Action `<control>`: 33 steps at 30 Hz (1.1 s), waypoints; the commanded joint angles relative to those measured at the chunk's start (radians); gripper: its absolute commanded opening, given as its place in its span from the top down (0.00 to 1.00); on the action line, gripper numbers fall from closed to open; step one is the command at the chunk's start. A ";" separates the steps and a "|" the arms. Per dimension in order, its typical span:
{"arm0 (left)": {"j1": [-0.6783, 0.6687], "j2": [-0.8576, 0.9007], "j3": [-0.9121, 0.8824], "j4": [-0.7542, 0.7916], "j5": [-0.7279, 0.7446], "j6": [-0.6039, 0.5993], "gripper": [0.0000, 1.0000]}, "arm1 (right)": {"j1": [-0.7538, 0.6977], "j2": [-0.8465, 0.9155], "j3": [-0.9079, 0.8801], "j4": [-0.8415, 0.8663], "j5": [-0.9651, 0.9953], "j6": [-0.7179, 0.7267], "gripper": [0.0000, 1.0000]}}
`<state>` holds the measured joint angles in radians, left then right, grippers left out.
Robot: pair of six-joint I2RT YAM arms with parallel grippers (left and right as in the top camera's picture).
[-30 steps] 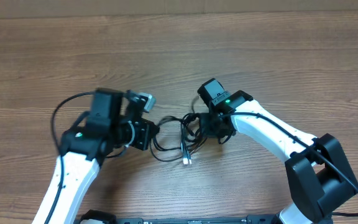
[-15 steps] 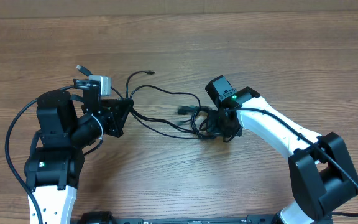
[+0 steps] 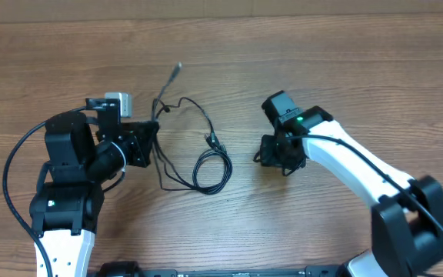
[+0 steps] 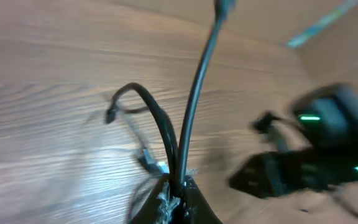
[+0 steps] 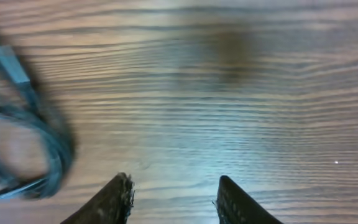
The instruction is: Untangle cables
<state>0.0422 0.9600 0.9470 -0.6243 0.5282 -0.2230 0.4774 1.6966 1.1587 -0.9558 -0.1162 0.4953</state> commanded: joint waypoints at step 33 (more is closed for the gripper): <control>-0.246 0.472 0.032 -0.078 -0.149 0.275 0.32 | -0.006 -0.078 0.023 -0.024 -0.088 -0.067 0.57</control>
<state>-0.1623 1.3865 0.9554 -0.7063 0.4717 -0.0166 0.4774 1.6379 1.1587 -0.9813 -0.1993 0.4362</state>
